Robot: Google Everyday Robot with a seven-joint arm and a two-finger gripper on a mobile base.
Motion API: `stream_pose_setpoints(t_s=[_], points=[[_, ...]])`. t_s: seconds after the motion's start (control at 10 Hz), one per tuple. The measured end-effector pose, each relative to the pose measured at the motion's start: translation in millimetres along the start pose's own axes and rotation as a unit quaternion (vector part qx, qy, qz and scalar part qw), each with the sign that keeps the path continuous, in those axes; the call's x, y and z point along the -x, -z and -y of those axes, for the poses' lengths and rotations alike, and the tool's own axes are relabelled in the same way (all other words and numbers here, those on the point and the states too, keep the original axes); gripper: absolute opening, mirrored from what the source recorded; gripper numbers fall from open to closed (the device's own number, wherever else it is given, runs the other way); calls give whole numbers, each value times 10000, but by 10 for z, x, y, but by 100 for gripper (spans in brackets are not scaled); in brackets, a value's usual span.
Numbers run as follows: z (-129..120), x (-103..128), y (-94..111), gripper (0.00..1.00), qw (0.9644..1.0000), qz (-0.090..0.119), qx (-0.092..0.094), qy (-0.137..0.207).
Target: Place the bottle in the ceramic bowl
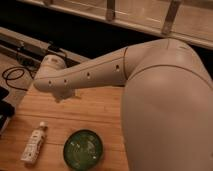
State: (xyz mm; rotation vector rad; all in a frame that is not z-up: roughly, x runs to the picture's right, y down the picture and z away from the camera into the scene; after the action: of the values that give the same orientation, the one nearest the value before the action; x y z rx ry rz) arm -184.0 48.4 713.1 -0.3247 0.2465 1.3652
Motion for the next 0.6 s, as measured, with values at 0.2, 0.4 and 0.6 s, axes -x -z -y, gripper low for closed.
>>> stream_pose_setpoints(t_s=[0.2, 0.4, 0.6], points=[[-288, -6, -38, 65, 9995, -52, 147, 271], [-509, -31, -97, 65, 9987, -110, 254, 420], [-796, -93, -164, 65, 9974, -178, 398, 578]])
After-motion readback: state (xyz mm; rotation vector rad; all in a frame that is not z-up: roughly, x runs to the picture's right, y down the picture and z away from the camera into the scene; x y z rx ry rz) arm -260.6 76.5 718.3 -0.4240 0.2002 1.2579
